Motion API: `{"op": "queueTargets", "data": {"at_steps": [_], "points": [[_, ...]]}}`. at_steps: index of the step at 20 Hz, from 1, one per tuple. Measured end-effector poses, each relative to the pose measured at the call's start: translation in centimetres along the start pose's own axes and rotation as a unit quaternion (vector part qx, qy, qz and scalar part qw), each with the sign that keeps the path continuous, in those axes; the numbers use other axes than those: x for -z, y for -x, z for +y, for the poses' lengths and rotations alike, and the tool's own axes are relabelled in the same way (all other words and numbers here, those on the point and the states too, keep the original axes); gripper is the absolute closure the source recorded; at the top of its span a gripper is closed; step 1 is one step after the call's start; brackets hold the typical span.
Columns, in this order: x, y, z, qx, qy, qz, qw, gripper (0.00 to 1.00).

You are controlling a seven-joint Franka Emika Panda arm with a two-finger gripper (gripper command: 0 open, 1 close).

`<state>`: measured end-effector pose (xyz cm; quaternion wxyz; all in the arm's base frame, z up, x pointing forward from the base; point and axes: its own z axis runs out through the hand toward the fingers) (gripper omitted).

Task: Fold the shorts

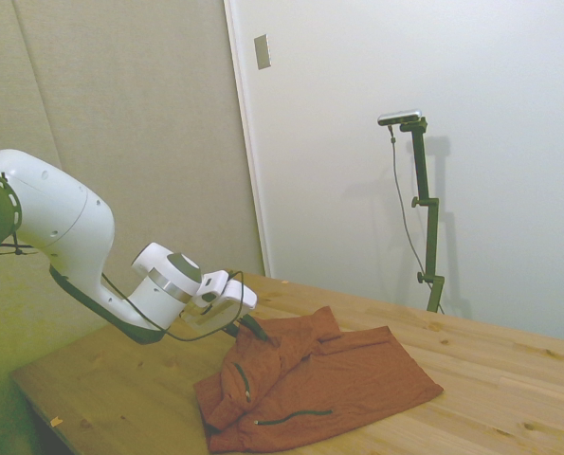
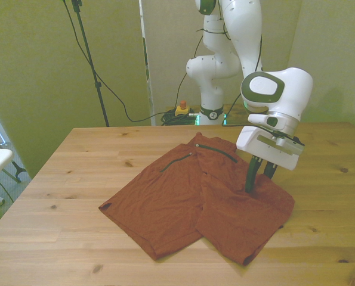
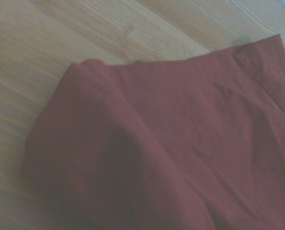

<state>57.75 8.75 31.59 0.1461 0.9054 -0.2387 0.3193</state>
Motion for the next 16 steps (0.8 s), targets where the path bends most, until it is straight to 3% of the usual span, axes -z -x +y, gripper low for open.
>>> {"op": "queueTargets", "data": {"at_steps": [9,16], "points": [[-0.2,-0.4,-0.3,-0.017,-0.001,0.002,0.9999,1.0],[2.6,-5.6,3.4,-0.117,-0.003,0.021,0.9929,1.0]]}}
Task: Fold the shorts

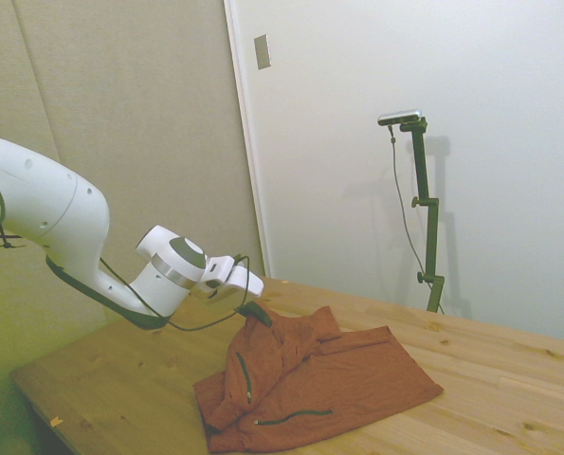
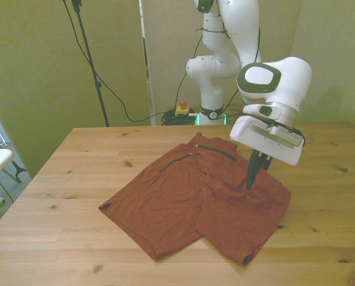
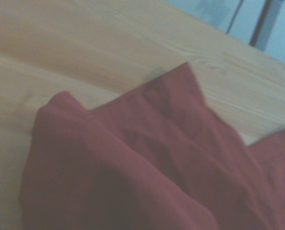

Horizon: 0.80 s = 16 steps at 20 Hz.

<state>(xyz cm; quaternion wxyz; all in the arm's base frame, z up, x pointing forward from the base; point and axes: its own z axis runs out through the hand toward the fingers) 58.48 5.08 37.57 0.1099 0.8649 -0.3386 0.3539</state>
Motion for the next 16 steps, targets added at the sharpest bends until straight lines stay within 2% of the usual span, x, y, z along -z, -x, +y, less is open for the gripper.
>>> {"op": "queueTargets", "data": {"at_steps": [4,10,16], "points": [[0.5,-4.4,4.8,-0.054,-0.001,0.001,0.9986,1.0],[-0.7,-10.1,15.6,-0.111,0.014,-0.011,0.9937,1.0],[-3.4,-12.5,23.0,-0.151,0.033,-0.031,0.9875,1.0]]}}
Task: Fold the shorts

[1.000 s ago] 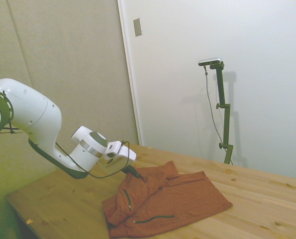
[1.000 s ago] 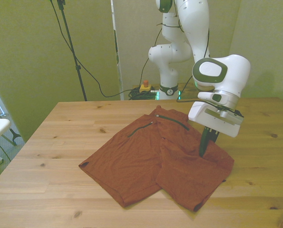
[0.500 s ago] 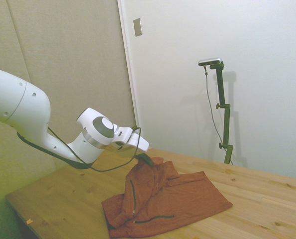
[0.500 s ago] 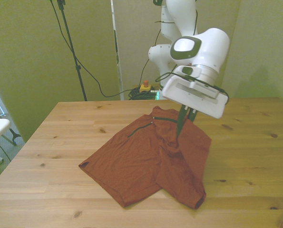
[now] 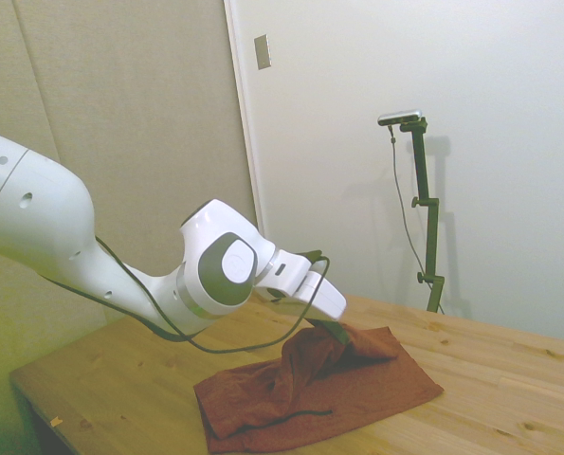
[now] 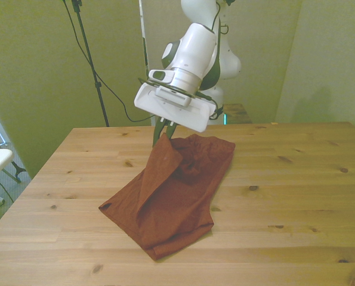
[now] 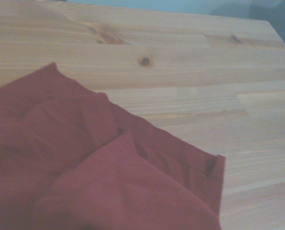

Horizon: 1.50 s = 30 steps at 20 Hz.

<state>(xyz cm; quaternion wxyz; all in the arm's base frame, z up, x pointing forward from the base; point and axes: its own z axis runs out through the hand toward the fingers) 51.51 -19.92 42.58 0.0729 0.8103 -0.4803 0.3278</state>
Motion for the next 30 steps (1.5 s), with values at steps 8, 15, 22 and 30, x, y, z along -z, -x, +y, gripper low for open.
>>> {"op": "queueTargets", "data": {"at_steps": [8,15,22,30], "points": [[-2.8,-4.7,5.4,-0.044,0.011,-0.021,0.9987,0.0],[-3.2,-9.1,10.0,-0.088,-0.011,-0.041,0.9952,0.0],[-3.8,-10.4,10.9,-0.096,-0.014,-0.045,0.9943,0.0],[2.1,-12.6,13.1,-0.117,-0.028,-0.045,0.9917,0.0]]}}
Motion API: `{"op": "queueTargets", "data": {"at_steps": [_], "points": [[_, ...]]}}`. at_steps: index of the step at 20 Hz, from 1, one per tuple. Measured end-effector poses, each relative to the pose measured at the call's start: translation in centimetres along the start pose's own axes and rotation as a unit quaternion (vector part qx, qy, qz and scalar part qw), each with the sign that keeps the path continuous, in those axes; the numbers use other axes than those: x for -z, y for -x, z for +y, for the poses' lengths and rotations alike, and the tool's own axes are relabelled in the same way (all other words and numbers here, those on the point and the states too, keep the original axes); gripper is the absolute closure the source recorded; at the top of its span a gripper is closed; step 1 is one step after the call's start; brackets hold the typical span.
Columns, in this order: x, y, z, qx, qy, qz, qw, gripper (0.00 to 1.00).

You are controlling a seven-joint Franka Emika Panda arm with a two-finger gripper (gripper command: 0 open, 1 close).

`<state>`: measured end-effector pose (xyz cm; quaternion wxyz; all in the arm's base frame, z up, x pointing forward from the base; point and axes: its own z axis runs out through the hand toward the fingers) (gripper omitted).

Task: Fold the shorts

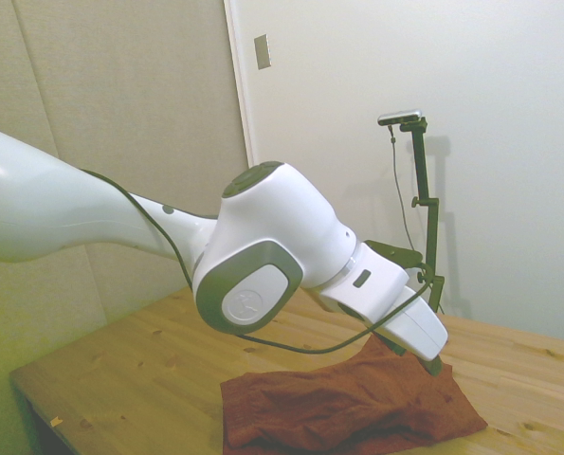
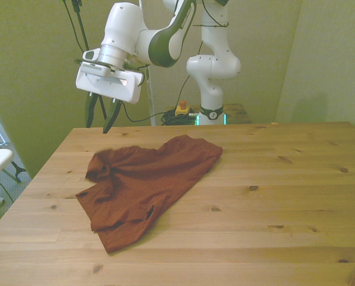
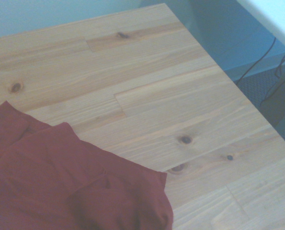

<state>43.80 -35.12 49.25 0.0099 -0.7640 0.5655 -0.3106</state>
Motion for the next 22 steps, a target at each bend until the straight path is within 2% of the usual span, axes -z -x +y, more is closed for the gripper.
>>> {"op": "queueTargets", "data": {"at_steps": [4,7,12,17,22], "points": [[2.3,0.5,0.5,-0.002,-0.003,-0.017,0.9998,0.0],[4.8,3.5,0.0,0.016,0.0,-0.062,0.9979,0.0],[9.1,14.4,0.1,0.096,0.0,-0.14,0.9855,0.0],[11.3,24.6,2.8,0.163,0.006,-0.173,0.9713,0.0],[18.8,29.8,-0.8,0.214,-0.016,-0.172,0.9615,0.0]]}}
